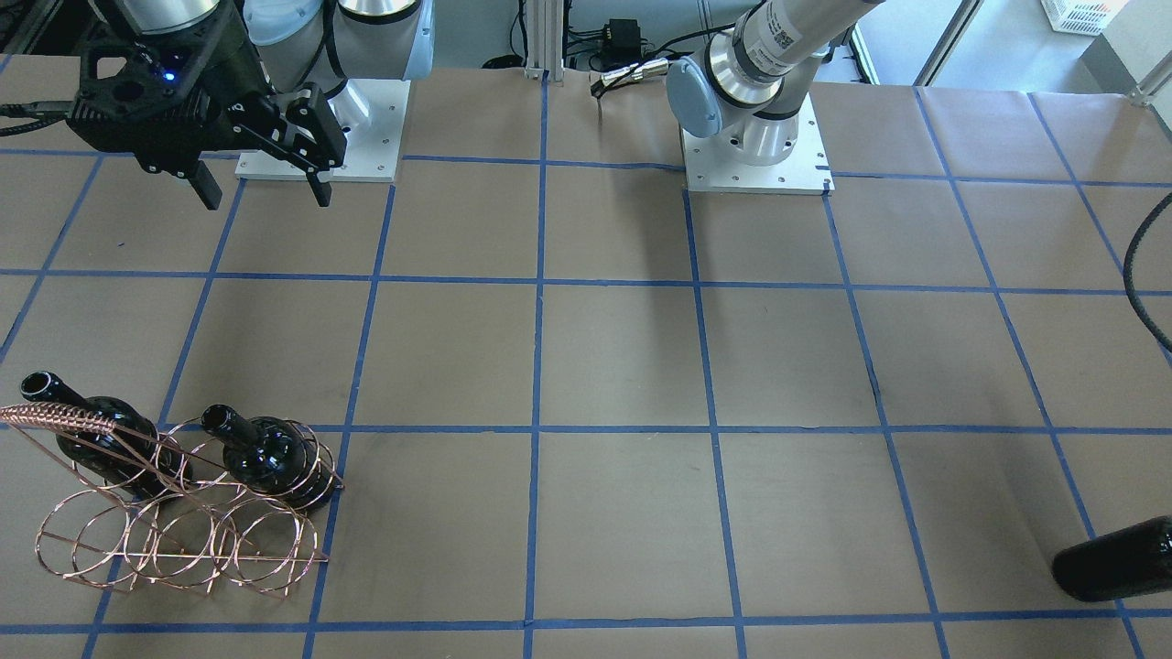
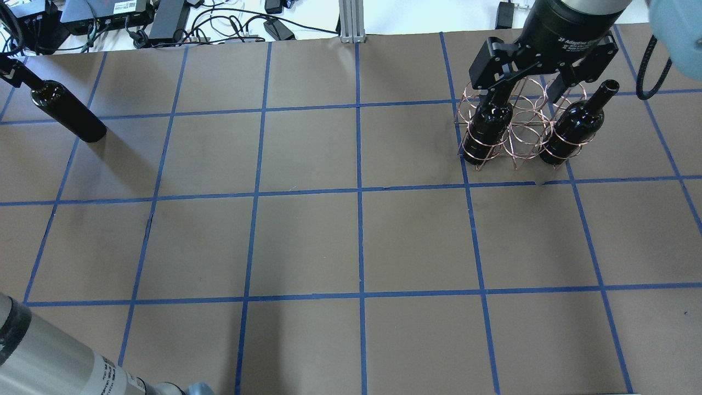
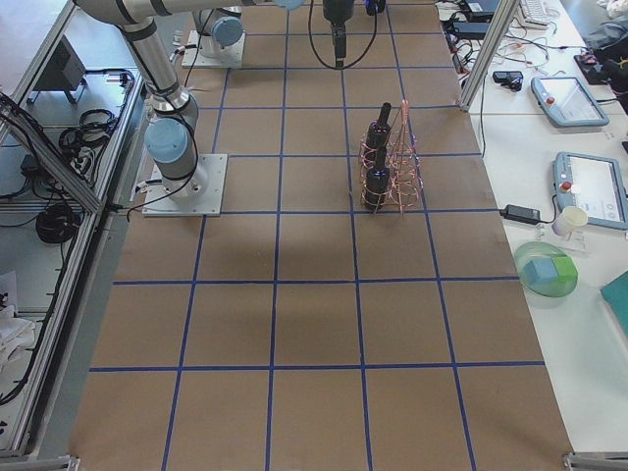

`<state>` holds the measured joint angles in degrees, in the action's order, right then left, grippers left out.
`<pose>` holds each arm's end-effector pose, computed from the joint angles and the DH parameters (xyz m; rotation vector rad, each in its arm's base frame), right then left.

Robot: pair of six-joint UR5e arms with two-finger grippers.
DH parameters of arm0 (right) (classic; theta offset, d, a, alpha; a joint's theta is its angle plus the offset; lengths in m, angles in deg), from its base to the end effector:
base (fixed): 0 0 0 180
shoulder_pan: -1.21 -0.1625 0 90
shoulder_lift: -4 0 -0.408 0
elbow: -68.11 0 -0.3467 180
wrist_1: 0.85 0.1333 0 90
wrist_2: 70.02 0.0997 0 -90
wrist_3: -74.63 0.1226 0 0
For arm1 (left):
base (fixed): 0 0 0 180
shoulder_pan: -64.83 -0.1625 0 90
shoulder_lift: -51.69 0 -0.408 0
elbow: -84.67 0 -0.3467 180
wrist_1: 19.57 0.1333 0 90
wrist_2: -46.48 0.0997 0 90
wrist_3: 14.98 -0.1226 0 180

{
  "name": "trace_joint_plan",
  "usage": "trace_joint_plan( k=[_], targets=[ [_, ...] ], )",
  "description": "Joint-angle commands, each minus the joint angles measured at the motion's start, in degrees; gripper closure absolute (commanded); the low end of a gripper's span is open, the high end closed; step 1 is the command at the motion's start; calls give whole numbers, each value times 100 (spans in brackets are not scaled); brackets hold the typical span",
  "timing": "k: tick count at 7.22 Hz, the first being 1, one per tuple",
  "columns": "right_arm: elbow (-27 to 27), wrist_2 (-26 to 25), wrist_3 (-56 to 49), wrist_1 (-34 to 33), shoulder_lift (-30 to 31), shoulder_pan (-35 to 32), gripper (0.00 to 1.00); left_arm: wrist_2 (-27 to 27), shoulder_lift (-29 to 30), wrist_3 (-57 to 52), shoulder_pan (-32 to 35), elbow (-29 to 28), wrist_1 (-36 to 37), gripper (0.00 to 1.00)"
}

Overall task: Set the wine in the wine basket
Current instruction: 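Lower the left gripper over the bottle neck and close on it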

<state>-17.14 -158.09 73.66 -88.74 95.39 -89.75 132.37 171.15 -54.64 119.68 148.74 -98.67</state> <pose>0.1448 -0.4405 0.4922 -0.0542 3.1055 -0.1093 0.2645 -0.6225 0.3879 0.1296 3.1094 -0.2271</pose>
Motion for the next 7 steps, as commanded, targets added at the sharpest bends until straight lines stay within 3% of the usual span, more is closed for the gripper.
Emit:
trace_joint_plan(
  k=[1,7],
  targets=[
    [0,0,0,8,1,0,0,-256,252,37,-1,-44,280,0],
    [9,-26,0,-26,2,26,0,-494,543,73,0,-149,676,0]
  ],
)
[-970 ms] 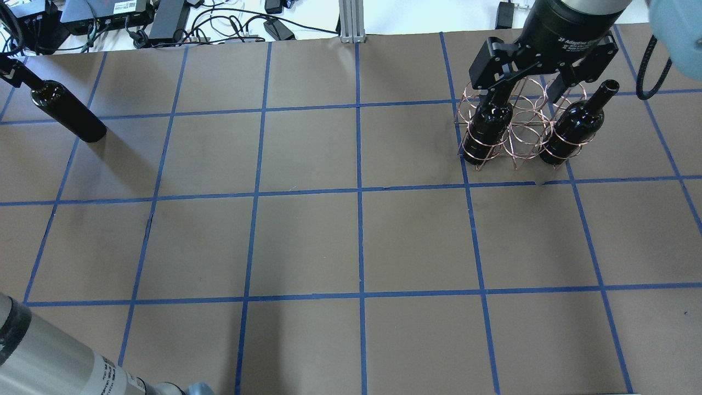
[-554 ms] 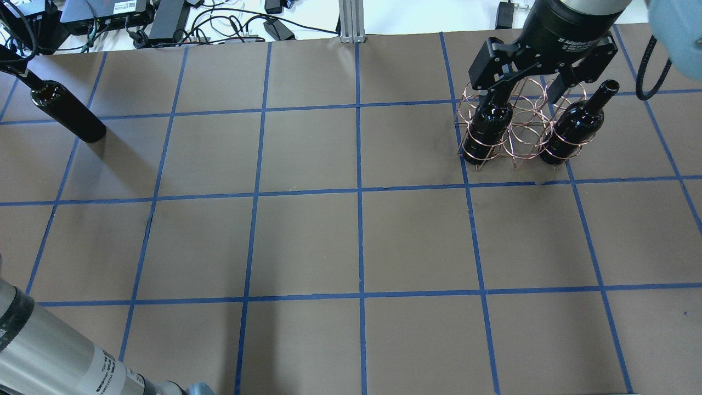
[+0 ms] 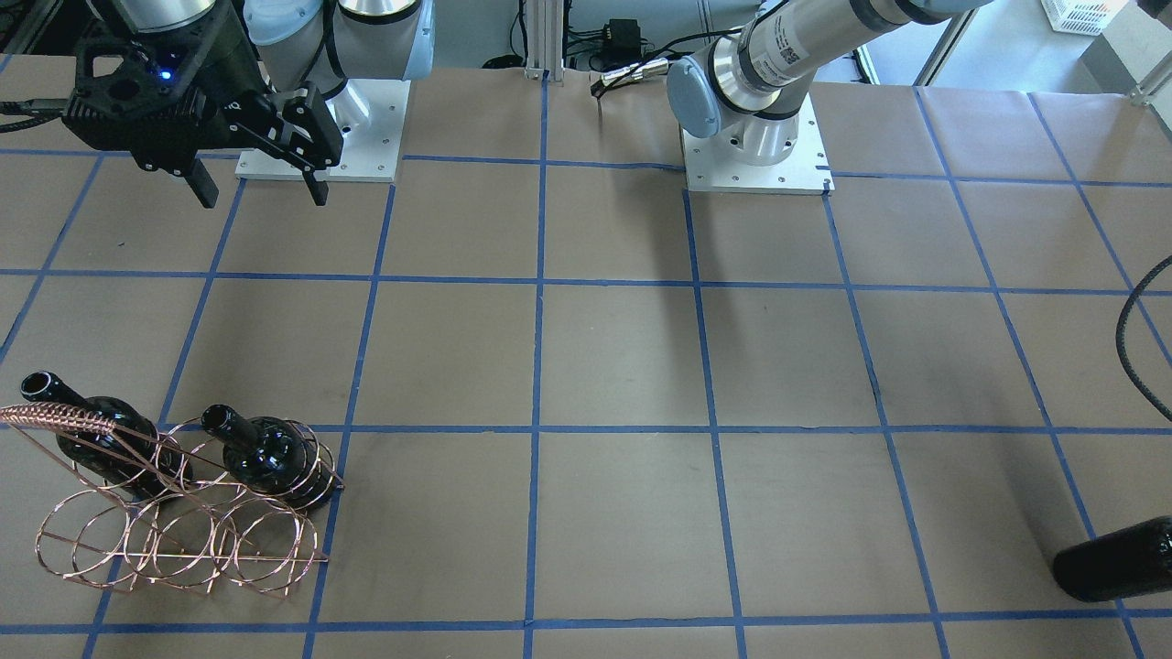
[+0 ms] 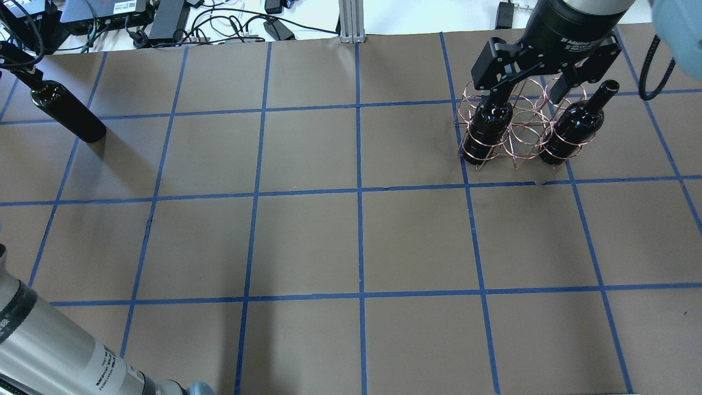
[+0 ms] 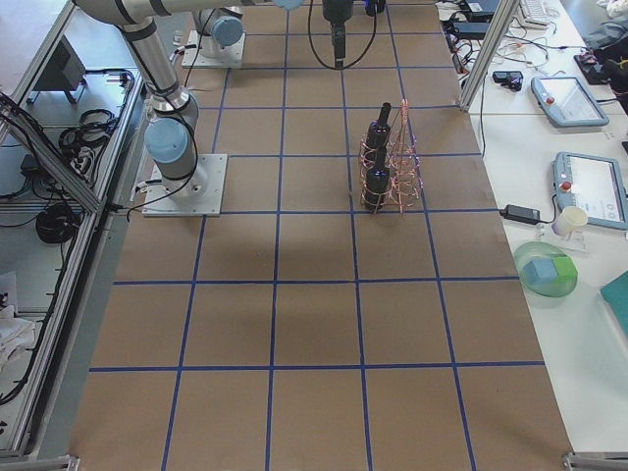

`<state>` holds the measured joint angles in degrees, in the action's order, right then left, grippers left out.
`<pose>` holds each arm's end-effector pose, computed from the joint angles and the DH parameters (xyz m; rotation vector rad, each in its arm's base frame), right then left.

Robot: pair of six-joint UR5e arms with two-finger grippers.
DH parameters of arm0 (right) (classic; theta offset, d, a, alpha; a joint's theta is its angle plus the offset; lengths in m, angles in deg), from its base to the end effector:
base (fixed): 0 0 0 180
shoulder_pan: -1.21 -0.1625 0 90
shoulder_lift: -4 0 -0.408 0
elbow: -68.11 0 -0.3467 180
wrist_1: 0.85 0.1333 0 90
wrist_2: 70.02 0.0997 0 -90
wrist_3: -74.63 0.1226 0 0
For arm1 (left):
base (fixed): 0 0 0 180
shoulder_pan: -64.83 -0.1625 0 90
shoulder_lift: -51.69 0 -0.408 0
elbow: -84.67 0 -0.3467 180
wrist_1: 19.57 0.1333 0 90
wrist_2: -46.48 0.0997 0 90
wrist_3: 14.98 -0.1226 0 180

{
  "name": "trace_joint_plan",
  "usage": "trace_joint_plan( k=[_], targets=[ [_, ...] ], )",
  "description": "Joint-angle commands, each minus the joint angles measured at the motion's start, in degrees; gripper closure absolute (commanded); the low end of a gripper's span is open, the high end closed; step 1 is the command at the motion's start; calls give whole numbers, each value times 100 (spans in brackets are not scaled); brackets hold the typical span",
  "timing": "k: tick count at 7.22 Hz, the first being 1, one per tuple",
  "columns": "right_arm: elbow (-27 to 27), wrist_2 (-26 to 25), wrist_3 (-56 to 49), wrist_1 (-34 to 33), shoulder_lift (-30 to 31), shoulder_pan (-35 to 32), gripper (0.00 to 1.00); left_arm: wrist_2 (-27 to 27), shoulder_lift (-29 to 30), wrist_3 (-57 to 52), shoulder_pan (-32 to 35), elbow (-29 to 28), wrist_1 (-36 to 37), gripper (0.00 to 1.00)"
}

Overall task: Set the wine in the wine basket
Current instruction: 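Lower the left gripper over the bottle neck and close on it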

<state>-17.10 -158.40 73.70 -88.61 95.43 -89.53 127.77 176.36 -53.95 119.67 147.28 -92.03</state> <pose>0.1425 -0.4406 0.4926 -0.0469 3.1112 -0.1082 0.2765 -0.6562 0.3526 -0.1245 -3.1045 0.3652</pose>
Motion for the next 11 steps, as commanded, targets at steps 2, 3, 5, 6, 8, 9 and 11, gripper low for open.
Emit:
trace_joint_plan(
  k=[2,3,5,6,8,9,11],
  targets=[
    [-4,39,22,-57,-55,-13,0,-105,48,12,0,5,188,1],
    [-4,31,5,-65,-55,-14,0,-105,57,12,0,5,197,2],
    [-13,31,22,-48,-55,-22,0,-96,83,12,0,5,197,7],
    [-13,-4,-13,-13,-72,12,0,-96,109,12,0,23,197,10],
    [-22,-30,22,22,-73,4,0,-96,136,12,9,32,197,28],
    [-13,-74,57,23,-64,4,0,-96,136,12,9,23,197,31],
    [-4,48,75,-65,-46,-22,0,-105,118,12,18,32,224,49]
  ],
)
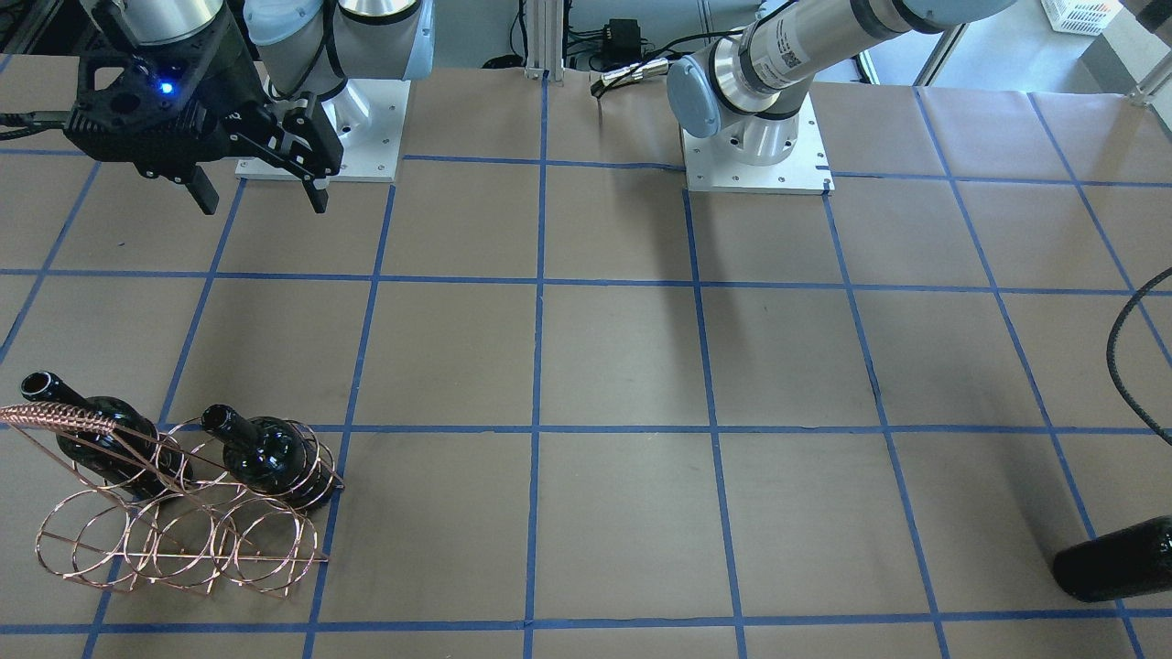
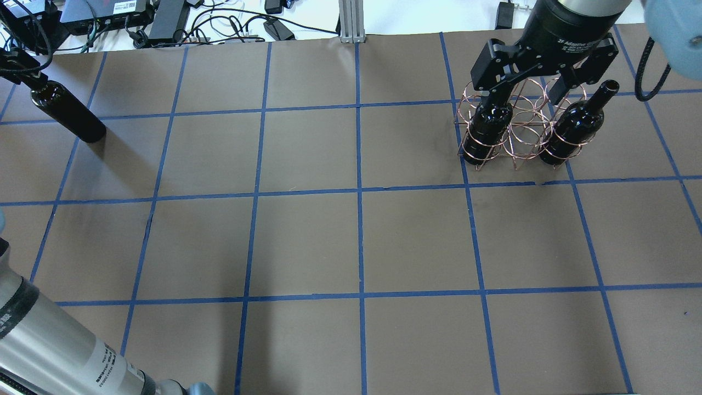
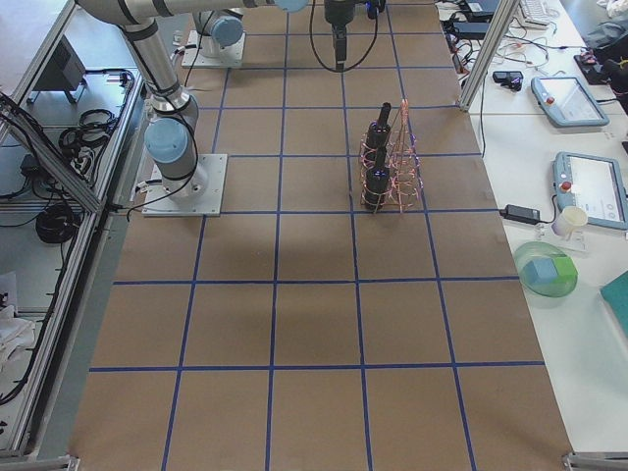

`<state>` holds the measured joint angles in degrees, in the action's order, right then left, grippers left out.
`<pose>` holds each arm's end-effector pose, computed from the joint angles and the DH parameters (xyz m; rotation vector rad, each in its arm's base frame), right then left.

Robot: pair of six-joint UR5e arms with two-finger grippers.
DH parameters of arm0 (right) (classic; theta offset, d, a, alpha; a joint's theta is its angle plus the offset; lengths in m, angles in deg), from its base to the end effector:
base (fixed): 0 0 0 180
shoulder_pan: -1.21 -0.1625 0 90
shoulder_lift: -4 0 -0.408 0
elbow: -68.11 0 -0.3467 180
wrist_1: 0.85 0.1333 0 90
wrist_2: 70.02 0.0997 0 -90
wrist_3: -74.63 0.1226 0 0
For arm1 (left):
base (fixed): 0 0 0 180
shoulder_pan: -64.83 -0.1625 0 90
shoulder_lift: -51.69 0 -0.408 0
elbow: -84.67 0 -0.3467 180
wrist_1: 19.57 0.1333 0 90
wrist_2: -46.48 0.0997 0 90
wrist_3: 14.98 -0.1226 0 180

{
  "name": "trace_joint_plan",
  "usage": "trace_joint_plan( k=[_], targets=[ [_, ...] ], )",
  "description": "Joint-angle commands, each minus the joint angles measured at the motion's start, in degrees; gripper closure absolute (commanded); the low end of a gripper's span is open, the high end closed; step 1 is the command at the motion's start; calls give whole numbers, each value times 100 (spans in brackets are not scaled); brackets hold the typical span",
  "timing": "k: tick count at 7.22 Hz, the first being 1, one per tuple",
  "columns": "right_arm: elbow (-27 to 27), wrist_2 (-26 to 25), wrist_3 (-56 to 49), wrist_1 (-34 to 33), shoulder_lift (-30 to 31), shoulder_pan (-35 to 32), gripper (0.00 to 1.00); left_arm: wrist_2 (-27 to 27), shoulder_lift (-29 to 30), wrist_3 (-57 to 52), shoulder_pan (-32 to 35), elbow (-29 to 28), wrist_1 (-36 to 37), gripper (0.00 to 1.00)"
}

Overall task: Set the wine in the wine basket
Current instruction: 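Lower the left gripper over the bottle neck and close on it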

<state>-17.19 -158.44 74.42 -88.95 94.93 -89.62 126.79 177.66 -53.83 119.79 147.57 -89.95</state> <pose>0.1431 -0.4438 0.4887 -0.0296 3.1119 -0.1011 0.2774 -0.6637 0.3391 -0.1275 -3.0922 0.3904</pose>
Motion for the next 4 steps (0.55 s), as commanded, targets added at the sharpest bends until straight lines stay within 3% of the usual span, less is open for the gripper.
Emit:
trace_joint_plan(
  k=[1,2,3,4],
  targets=[
    [-4,35,-6,-14,-14,-13,0,-7,-12,-9,6,3,16,59],
    [-4,53,-32,3,-14,-4,0,19,-64,-44,15,37,16,88],
    [-5,44,-41,-5,-14,-13,0,54,-82,-96,15,64,-2,100],
    [-5,44,-32,-5,12,-13,0,72,-91,-166,15,99,-19,100]
  ],
)
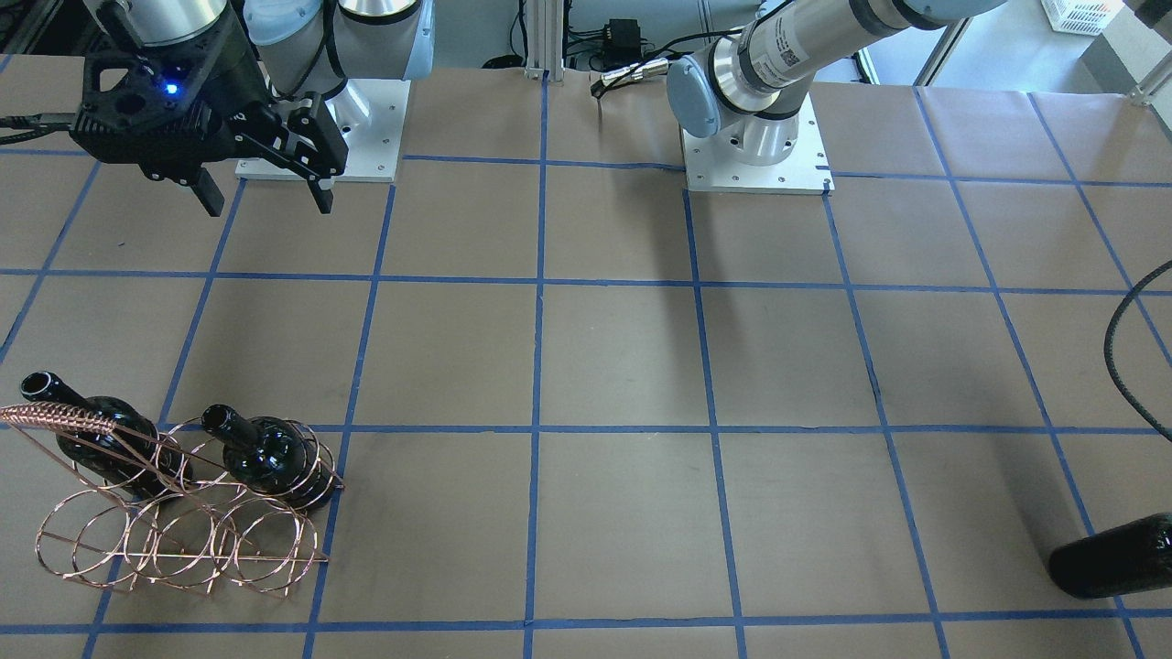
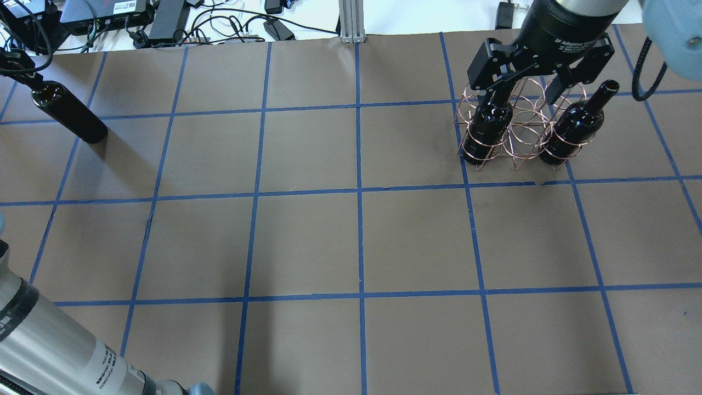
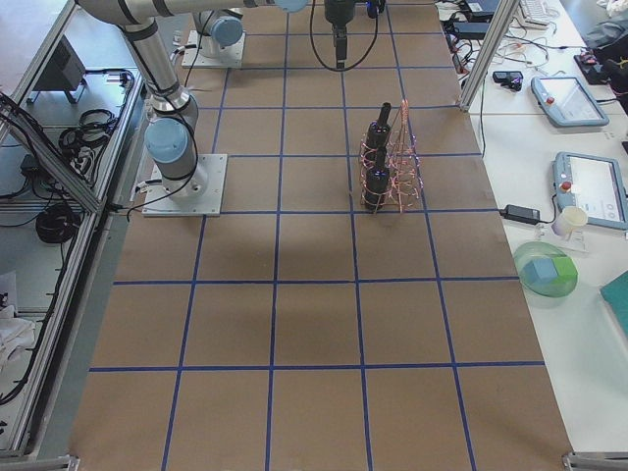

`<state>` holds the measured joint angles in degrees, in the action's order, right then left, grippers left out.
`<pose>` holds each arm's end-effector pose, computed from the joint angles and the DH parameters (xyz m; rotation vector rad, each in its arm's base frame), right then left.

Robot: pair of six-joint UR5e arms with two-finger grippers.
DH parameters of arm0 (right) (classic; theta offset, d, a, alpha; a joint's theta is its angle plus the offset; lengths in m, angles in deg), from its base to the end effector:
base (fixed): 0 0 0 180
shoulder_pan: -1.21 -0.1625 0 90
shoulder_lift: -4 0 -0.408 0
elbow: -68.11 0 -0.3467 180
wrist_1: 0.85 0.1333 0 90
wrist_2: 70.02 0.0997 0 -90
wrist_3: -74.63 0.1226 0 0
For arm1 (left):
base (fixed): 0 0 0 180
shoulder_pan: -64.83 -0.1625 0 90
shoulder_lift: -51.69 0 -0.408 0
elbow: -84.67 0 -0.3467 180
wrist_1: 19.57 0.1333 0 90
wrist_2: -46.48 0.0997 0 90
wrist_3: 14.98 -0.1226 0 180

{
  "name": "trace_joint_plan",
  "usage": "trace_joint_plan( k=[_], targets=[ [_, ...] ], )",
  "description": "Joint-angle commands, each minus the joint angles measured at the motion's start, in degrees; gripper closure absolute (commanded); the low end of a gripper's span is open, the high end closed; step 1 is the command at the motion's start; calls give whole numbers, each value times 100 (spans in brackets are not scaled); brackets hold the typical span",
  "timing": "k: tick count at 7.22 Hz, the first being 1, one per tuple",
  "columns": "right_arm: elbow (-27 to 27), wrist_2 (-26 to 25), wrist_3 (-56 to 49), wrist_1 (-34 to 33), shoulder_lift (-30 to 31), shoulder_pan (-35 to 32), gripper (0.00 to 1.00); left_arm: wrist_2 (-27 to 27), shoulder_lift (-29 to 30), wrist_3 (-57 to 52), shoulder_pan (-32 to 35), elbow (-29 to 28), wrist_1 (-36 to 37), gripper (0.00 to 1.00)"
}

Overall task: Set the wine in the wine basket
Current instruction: 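Lift the bottle with the left gripper and carry it toward the table center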

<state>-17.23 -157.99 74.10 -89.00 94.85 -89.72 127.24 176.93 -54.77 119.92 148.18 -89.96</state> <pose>0.1449 -0.4441 0.4878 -0.0413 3.1041 -0.0990 0.2745 -0.6606 0.3429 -0.1560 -3.1006 0.3868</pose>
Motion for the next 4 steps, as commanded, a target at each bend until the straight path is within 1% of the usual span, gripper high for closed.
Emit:
trace_joint_plan(
  k=[1,3,4],
  targets=[
    [-1,-1,-8,26,11,-3,0,45,-53,-151,2,73,-36,100],
    [-1,-1,0,43,28,-3,0,185,-455,-82,211,82,-534,100],
    [-53,-1,-8,52,20,-3,0,377,-744,284,500,213,-702,100]
  ],
)
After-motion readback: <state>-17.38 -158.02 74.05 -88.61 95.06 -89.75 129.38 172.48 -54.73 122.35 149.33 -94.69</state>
